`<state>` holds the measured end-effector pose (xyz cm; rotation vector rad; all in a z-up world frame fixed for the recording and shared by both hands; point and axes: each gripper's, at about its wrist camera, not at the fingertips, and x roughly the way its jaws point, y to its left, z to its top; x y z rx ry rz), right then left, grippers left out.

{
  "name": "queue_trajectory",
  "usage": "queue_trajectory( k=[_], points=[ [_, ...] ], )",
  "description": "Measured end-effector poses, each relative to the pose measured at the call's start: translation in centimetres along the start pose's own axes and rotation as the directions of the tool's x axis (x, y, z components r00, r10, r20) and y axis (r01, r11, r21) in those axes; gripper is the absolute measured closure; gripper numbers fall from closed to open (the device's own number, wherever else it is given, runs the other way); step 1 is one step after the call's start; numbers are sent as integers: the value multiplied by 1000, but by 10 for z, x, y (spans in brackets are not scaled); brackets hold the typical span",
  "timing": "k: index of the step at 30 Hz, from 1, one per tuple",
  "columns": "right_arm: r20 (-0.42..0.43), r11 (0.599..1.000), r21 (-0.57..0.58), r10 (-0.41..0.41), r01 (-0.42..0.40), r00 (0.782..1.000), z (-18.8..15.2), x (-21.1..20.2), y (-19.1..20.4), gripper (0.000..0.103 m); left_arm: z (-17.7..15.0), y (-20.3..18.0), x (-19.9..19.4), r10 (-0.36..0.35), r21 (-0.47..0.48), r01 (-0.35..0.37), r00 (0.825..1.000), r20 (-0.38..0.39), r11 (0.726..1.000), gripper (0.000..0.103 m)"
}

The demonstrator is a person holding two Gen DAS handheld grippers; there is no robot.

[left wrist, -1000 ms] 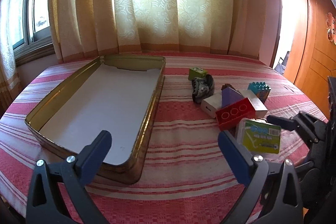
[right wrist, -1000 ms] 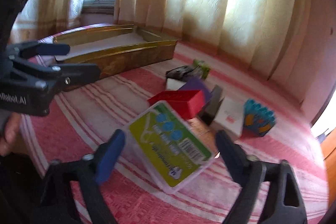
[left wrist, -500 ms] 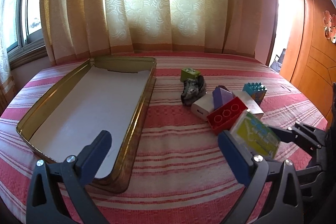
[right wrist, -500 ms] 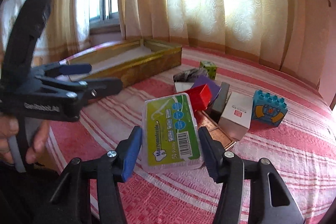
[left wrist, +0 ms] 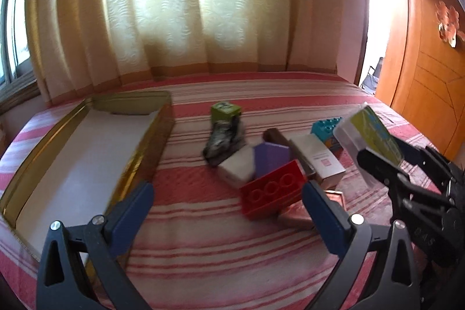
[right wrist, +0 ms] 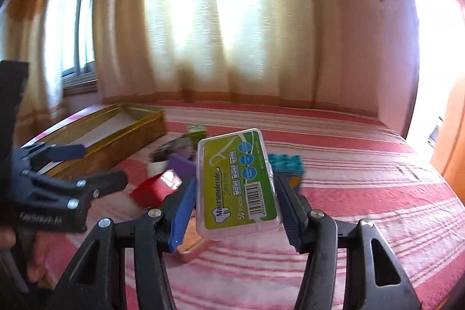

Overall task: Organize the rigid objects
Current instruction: 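Grasp the red Lego brick with the left gripper while the right holds the box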

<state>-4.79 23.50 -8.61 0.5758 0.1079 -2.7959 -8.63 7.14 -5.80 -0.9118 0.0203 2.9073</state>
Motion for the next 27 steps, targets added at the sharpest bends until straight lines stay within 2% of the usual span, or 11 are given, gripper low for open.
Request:
queue_trajectory(
  k=[4, 8, 16, 17, 19, 21, 27],
  points=[
    [-3, 999, 18, -43, 43, 999, 1, 7, -12, 46, 2, -12, 17, -12, 20, 14, 998, -56, 1000, 0],
    [-12, 999, 26, -37, 38, 999, 3, 8, -14, 46, 7, -14, 27, -86, -12, 85, 990, -109, 996, 0],
    [-6, 998, 65, -14, 14, 1000, 1, 5, -22, 46, 7, -17, 40, -125, -28, 122, 976, -176, 992, 1],
    [-3, 998, 62, -16, 16, 1000, 1, 5, -21, 46, 7, -17, 42, -132, -27, 129, 974, -185, 991, 3],
    [-3, 998, 65, -13, 13, 1000, 0, 5, -22, 46, 8, -16, 44, -154, -38, 150, 967, -203, 988, 16],
    [-7, 998, 69, -7, 8, 1000, 0, 6, -24, 46, 8, -12, 48, -179, -62, 170, 961, -213, 984, 19],
    [-20, 998, 57, -9, 10, 1000, 0, 7, -22, 46, 9, -4, 45, -190, -102, 173, 963, -190, 980, 19]
  ],
)
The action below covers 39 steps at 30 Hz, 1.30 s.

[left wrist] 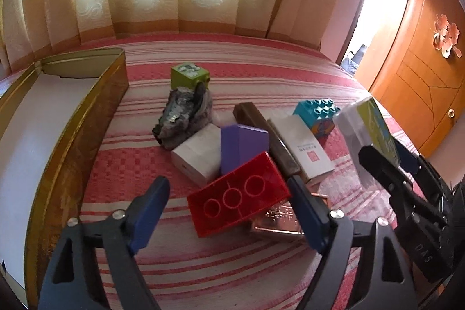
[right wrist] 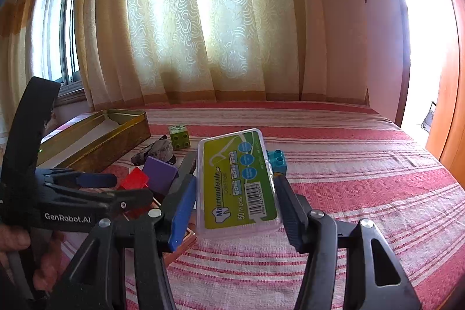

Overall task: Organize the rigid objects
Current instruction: 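Grasp the red Lego brick with the left gripper while the right holds the box, then carry the red brick and the plastic box toward the gold tin tray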

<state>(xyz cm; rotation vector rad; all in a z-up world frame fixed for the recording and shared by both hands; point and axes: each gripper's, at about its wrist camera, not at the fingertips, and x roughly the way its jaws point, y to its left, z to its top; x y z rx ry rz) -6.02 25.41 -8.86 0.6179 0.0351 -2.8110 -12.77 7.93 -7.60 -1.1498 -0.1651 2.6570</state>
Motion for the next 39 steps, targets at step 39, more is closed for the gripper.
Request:
queue_trajectory(
  k=[39],
  points=[
    [109, 1000, -29, -6, 10, 994, -4, -18, 3, 46, -13, 8, -52, 64, -7, -65, 958, 280, 998, 31]
  ],
)
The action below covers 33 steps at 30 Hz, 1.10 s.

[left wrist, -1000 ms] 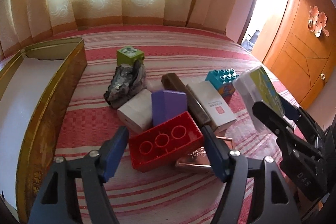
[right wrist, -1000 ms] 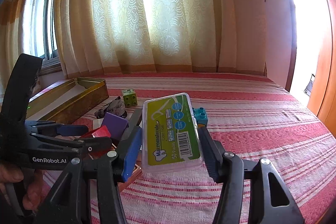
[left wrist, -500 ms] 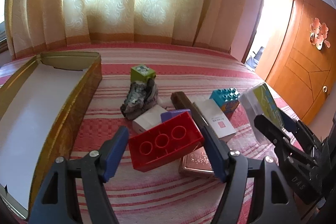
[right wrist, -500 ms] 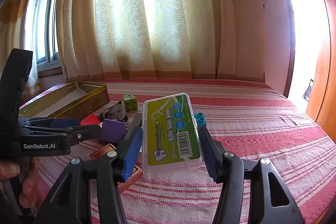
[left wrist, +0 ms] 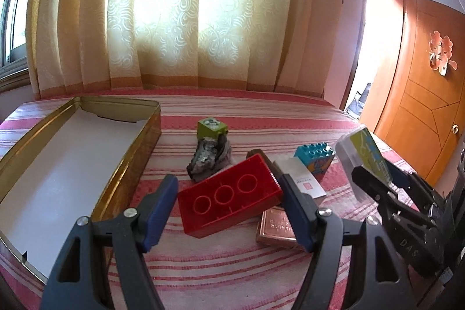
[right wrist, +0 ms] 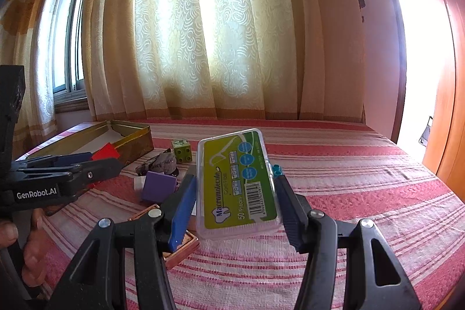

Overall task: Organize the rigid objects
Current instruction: 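Carry the red brick and the plastic box toward the gold tin tray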

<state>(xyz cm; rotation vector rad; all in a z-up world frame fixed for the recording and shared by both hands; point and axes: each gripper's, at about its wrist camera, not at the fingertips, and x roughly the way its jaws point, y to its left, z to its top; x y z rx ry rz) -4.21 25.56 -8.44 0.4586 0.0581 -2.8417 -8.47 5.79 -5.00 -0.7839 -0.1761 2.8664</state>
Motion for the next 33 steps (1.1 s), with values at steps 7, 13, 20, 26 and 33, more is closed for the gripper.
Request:
queue_trajectory(
  k=[7, 13, 20, 26, 33],
  points=[
    [30, 1000, -7, 1, -1, 1000, -1, -6, 1, 46, -3, -8, -4, 15, 43, -16, 999, 30, 999, 31],
    [67, 1000, -20, 4, -3, 998, -2, -13, 3, 46, -3, -10, -8, 23, 50, -25, 998, 52, 998, 31],
    [88, 1000, -28, 6, -3, 996, -2, -16, 5, 46, -6, -13, -14, 30, 69, -36, 996, 85, 997, 31],
    [111, 1000, -30, 5, -2, 994, -4, -19, 5, 46, -8, -15, -19, 45, 76, -54, 993, 113, 996, 31],
    [152, 999, -42, 5, 1, 988, -5, -24, 10, 46, -10, -17, -24, 54, 94, -68, 988, 144, 993, 31]
  ],
)
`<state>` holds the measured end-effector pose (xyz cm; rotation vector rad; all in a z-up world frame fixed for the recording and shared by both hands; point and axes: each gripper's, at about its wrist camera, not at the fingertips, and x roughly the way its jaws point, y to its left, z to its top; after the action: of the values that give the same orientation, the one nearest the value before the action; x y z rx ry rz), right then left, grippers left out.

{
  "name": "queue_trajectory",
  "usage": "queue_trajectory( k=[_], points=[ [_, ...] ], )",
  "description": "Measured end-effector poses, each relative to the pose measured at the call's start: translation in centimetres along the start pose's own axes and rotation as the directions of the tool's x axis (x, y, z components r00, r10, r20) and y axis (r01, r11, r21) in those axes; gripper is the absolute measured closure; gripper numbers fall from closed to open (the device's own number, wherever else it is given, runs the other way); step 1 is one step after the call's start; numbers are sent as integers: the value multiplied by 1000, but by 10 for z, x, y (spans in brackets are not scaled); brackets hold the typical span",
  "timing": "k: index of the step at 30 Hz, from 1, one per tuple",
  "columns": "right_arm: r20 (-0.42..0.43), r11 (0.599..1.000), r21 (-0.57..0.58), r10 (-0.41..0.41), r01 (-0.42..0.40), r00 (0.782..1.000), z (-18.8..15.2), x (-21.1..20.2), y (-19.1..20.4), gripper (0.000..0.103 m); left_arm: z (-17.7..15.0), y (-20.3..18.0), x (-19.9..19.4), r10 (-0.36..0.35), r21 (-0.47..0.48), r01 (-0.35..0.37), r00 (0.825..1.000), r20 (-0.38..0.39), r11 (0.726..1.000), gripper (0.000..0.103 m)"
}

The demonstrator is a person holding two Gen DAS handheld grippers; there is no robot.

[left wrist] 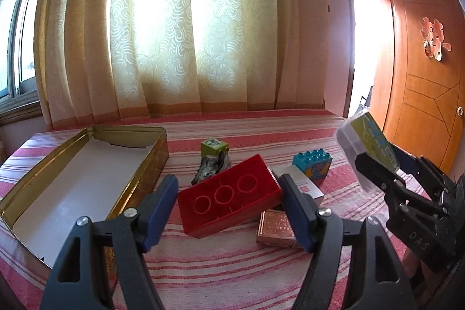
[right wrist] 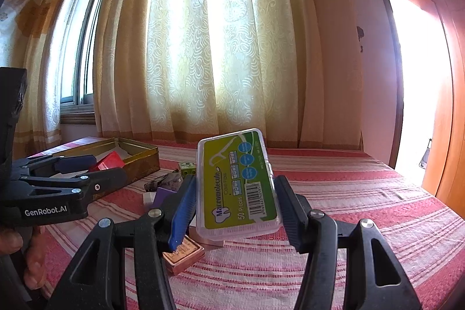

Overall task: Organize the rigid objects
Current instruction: 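Carry the red brick and the plastic box toward the gold tin tray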

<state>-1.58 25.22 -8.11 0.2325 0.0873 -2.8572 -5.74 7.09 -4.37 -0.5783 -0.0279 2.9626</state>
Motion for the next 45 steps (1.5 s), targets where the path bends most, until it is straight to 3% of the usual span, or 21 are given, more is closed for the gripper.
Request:
queue_trajectory(
  k=[22, 45],
  points=[
    [69, 999, 22, -25, 24, 997, -1, -13, 2, 46, -4, 10, -16, 43, 21, -44, 997, 69, 999, 31],
    [72, 998, -27, 51, -49, 996, 0, -9, 53, 46, -7, 46, -32, 107, -19, -105, 987, 117, 994, 31]
  ],
)
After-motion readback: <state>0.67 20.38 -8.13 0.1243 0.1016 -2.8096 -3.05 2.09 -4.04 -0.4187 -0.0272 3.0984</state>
